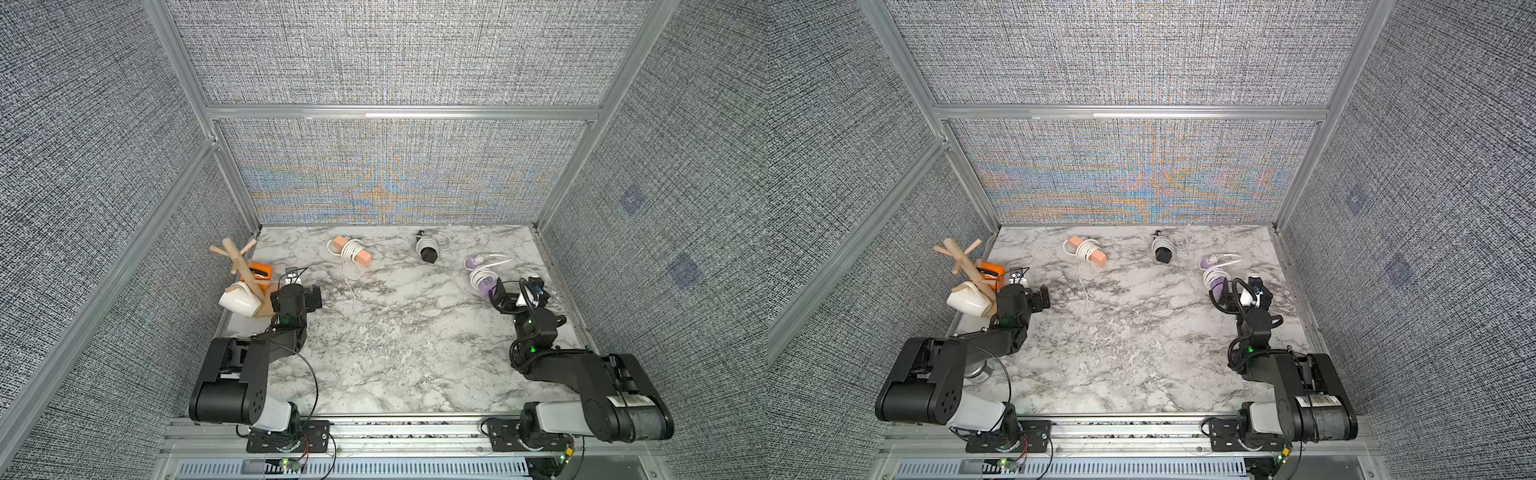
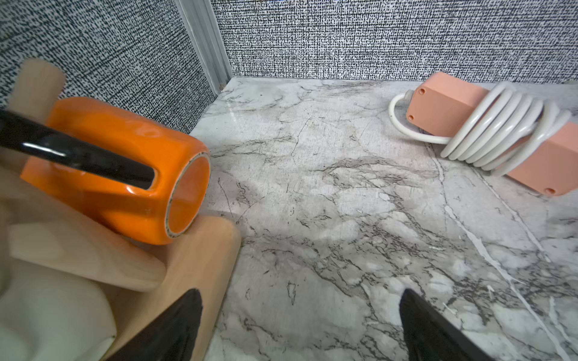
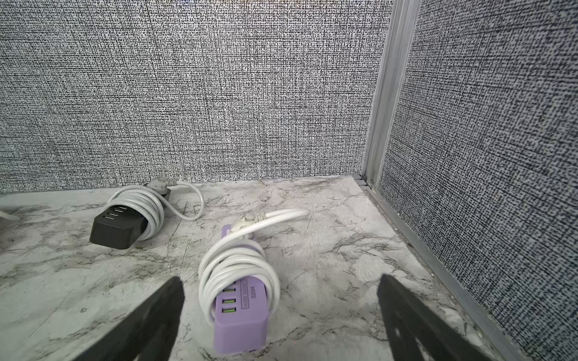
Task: Unwrap the cord wrapped around the power strip
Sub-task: Pick up the power strip from the center of the board.
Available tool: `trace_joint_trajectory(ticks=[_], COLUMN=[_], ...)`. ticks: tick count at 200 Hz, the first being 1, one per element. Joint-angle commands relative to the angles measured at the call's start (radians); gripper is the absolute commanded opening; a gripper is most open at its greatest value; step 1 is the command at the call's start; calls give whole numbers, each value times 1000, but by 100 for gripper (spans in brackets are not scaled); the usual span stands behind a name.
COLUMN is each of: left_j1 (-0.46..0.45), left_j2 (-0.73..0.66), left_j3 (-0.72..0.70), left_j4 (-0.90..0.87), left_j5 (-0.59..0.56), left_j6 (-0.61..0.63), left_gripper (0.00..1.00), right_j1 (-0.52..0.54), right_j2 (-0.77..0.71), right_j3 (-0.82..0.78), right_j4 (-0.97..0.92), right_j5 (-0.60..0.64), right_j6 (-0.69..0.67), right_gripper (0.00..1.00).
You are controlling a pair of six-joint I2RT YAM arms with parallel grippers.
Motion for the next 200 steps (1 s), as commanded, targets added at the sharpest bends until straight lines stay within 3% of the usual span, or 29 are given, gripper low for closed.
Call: trace_joint_trajectory(ticks=[1, 183, 194, 200], left_j1=[0, 0, 0, -7], left_j2=[-3, -7, -39, -75], left_j3=[2, -1, 3, 32], left_j4=[19, 24, 24, -59], left_j5=[-7, -4, 29, 20], left_j6=[2, 5, 73, 81], left_gripper=[99, 100, 100, 100], right_j1=[0, 6, 16, 23], right_j2=[1, -6, -69, -108], right_j3=[5, 7, 55, 96], right_j4=[30, 39, -111, -213], right_j5=[-5, 18, 83, 99], right_j6=[-7, -5, 3, -1], right_gripper=[98, 98, 98, 98])
